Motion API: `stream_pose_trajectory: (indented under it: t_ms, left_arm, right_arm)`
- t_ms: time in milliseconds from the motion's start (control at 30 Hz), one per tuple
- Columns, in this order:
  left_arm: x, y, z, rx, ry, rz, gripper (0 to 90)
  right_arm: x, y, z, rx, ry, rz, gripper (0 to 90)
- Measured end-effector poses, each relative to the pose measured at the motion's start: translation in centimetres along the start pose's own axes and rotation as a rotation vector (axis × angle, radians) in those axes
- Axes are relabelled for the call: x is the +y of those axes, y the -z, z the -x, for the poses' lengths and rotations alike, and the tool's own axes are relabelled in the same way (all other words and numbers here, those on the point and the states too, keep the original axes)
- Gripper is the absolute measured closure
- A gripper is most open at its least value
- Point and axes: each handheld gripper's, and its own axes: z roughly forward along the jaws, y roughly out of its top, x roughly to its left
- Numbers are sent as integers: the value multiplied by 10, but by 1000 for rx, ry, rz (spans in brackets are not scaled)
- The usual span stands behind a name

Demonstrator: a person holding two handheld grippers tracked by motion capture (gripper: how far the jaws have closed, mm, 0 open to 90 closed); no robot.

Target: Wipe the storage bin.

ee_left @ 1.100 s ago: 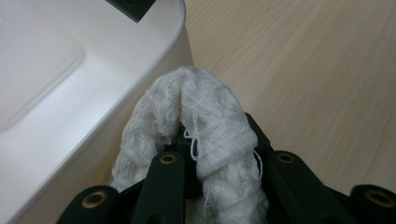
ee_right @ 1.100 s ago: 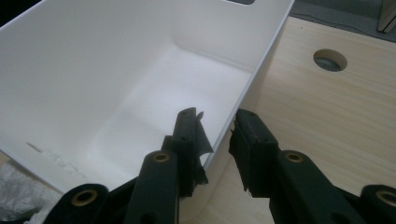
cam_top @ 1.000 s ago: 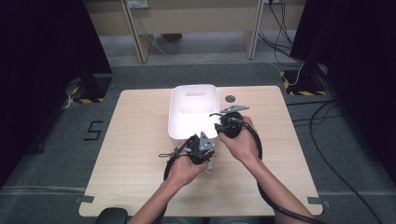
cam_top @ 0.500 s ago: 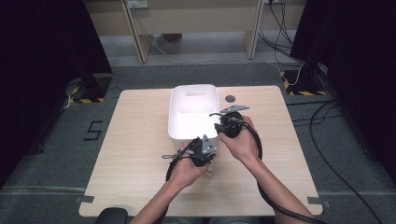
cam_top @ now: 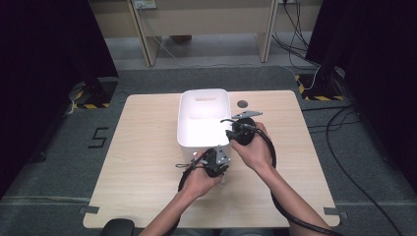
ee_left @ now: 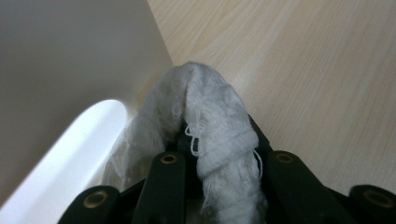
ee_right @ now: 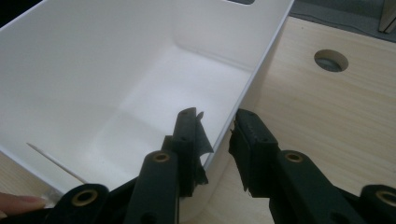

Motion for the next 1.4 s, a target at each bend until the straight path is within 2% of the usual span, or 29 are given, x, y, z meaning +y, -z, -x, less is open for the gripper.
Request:
stream_pose_trajectory:
  t_ms: [400, 733, 1067, 1100, 1400]
  left_arm:
    - [1, -7, 1, -15, -3, -3, 751]
    - [8, -2, 1, -17, 7, 35, 751]
    - [19, 8, 2, -11, -1, 71, 751]
    - [21, 12, 2, -2, -15, 73, 750]
    - [31, 26, 3, 19, -41, 101, 749]
  right_arm:
    - [0, 0, 0, 0, -1, -4, 714]
    - [0, 0, 0, 2, -4, -3, 714]
    - [0, 0, 1, 4, -6, -3, 713]
    - [0, 0, 1, 5, -6, -3, 713]
    - [1, 0, 1, 8, -11, -5, 713]
